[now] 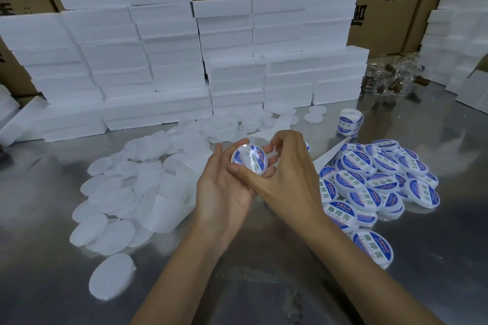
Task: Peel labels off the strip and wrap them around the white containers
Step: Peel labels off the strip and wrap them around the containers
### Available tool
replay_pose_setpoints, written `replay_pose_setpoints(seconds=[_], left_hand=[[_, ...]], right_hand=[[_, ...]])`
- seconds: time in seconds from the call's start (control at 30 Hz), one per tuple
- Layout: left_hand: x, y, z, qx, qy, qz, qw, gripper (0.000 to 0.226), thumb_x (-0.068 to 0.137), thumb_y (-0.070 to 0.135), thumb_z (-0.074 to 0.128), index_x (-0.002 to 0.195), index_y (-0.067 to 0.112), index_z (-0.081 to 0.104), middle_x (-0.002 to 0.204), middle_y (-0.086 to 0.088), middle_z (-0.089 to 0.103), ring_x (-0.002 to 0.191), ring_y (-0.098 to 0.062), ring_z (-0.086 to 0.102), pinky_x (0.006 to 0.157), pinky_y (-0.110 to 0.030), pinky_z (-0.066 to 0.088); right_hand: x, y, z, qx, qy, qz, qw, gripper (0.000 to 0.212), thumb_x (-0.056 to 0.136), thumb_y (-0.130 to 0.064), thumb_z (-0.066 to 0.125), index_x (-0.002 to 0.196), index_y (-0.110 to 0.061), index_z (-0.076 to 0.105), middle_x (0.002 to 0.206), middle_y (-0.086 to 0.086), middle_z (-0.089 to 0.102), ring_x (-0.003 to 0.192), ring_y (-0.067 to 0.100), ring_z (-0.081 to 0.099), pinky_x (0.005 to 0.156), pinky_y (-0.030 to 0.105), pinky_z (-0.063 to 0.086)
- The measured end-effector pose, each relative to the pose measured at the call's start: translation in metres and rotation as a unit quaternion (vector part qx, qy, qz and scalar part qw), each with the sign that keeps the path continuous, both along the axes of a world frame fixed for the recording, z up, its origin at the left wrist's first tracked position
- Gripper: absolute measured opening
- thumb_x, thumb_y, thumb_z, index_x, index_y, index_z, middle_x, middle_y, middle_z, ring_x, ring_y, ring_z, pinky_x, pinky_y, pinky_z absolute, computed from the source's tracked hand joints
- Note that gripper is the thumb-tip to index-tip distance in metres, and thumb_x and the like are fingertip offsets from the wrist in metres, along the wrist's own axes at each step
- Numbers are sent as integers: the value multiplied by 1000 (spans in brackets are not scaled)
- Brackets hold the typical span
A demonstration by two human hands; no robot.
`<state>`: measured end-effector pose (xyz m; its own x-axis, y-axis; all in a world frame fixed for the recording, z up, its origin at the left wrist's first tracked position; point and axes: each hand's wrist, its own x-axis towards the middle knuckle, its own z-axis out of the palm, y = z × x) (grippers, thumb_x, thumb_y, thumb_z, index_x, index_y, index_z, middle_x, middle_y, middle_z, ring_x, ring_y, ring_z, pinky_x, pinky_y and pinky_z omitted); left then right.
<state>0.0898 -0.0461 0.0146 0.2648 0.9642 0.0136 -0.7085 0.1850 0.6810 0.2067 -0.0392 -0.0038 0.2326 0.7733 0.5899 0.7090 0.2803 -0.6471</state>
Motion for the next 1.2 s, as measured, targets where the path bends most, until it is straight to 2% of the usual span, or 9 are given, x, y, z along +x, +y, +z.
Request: replay_pose_setpoints(seconds=[0.27, 0.43, 0.53, 0.6, 0.7, 0.77, 0.9, 1.03, 1.2], left_hand=[[2, -1, -2, 41, 36, -35, 998, 49, 101, 39, 39, 132, 5, 54, 125, -26, 66, 117, -37, 66, 99, -41, 55], [-1, 1, -1, 75, 122, -14, 990, 56, 77, 46, 59, 118, 9, 63, 106, -13, 73, 95, -25, 73, 87, -38, 59], [-1, 4, -3, 95, 179, -15, 979, 39, 86, 39, 64, 115, 13, 63, 105, -9, 74, 93, -23, 73, 80, -38, 62], [-1, 6, -3, 108, 249, -10, 962, 17, 101, 26, 50, 109, 20, 64, 100, -1, 74, 88, -18, 74, 69, -33, 61], [-4, 6, -3, 176, 366, 14, 914, 29, 102, 4, 48, 113, 28, 61, 90, 8, 72, 74, -15, 72, 62, -30, 60], [-10, 6, -5, 230, 407, 42, 883, 31, 97, 2, 60, 116, 27, 62, 91, -4, 71, 65, -18, 67, 61, -28, 58], [-14, 5, -5, 194, 375, 100, 901, 33, 84, 2, 77, 110, 13, 59, 82, -8, 76, 57, -22, 71, 59, -31, 60], [-16, 6, -4, 131, 331, 152, 922, 33, 83, 12, 79, 100, 7, 52, 78, -10, 78, 65, -29, 75, 59, -32, 62], [-17, 5, -5, 126, 311, 186, 923, 25, 89, 20, 75, 92, 7, 54, 77, -12, 77, 65, -31, 75, 55, -28, 60]], right_hand=[[9, 1, 4, -37, -61, -57, 996, 74, 59, -97, 43, 83, -27, 37, 77, -12, 52, 74, 7, 50, 59, 29, 38], [6, 0, -1, -24, -143, -32, 989, 59, 87, -78, 30, 66, -27, 50, 63, -8, 53, 62, 9, 51, 56, 29, 34], [9, 3, -3, -31, -136, -26, 990, 59, 94, -66, 20, 65, -25, 50, 61, -6, 56, 59, 10, 51, 52, 27, 35], [13, 6, -5, -24, -146, -40, 988, 59, 98, -58, 17, 61, -24, 47, 58, -4, 54, 53, 12, 48, 49, 26, 29], [22, 11, -7, -36, -136, -25, 990, 62, 100, -54, 18, 54, -21, 43, 52, -3, 52, 48, 11, 45, 48, 22, 25], [26, 12, -8, -60, -110, 6, 992, 65, 100, -58, 20, 51, -22, 43, 48, -5, 51, 48, 8, 48, 49, 23, 25], [24, 11, -8, -89, -8, 73, 993, 54, 94, -73, 21, 61, -41, 49, 57, -20, 55, 59, 1, 52, 53, 27, 30], [18, 7, -9, -103, -57, 101, 988, 65, 82, -88, 18, 79, -29, 46, 69, -14, 59, 67, 5, 56, 58, 30, 38], [11, 4, -10, -67, -61, 106, 990, 49, 95, -67, 27, 70, -26, 38, 53, -6, 49, 56, 14, 51, 54, 34, 38]])
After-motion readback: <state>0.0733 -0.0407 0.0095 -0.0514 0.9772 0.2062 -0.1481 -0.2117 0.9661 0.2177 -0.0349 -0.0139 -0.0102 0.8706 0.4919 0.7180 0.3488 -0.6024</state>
